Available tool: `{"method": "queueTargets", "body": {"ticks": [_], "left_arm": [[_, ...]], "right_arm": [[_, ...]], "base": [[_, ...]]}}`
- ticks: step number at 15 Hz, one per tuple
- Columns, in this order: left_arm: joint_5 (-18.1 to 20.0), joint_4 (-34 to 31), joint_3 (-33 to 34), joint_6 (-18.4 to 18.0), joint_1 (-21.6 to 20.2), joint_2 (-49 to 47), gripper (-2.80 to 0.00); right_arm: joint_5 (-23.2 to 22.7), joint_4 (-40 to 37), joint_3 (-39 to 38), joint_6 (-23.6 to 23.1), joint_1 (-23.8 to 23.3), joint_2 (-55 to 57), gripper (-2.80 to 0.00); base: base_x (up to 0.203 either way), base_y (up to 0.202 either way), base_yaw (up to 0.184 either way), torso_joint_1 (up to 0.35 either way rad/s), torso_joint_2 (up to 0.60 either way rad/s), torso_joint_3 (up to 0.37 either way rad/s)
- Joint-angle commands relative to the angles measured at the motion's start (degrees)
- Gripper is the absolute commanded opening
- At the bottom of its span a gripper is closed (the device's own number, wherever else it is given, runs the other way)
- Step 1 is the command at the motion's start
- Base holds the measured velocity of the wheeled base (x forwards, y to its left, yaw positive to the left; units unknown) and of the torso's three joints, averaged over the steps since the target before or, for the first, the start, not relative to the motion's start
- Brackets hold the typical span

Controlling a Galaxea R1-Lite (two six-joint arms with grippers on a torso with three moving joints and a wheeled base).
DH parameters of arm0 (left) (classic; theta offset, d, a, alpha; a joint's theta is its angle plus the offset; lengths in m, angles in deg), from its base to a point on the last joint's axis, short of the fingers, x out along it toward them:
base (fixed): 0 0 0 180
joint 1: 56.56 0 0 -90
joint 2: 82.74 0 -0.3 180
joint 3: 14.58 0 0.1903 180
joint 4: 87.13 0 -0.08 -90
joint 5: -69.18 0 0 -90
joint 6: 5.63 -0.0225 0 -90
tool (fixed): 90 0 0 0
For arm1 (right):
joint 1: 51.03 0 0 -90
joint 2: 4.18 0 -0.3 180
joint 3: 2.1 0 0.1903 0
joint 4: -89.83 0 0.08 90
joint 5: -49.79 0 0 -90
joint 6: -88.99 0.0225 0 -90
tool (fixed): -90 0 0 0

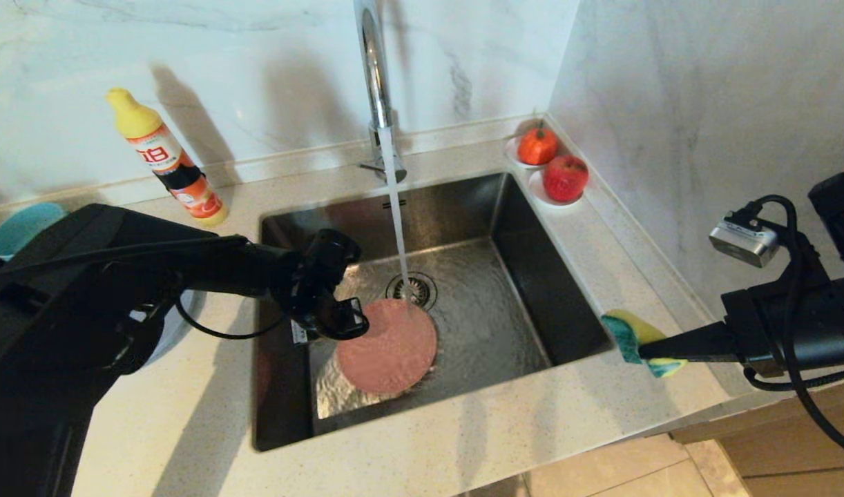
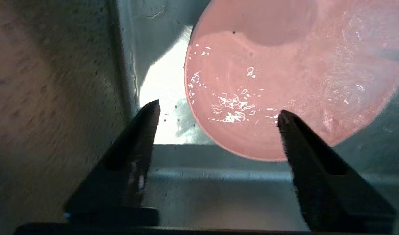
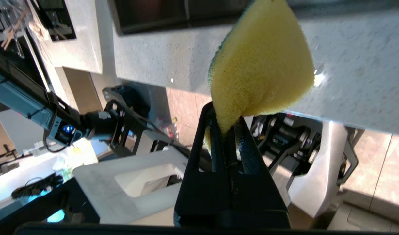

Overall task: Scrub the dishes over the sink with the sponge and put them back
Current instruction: Rinse the plate

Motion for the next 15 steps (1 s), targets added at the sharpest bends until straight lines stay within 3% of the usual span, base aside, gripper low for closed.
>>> {"method": "queueTargets", "body": {"ticks": [1,15], "left_arm": [[-0.1,-1.0,-3.0,0.0,-0.1,-3.4,0.00],[-0.2,-0.9,-9.6,-1.0,-1.6,-9.6,0.00]], "right_arm": [[-0.2,-0.1,-0.2,0.0,-0.1,0.3,-2.80],[-0.1,0.0,-0.5,-0.1,-0.5,1.3,-2.80]], "base": [[0.000,0.000,0.000,0.000,0.00,0.000],[0.000,0.000,0.000,0.000,0.00,0.000]]}}
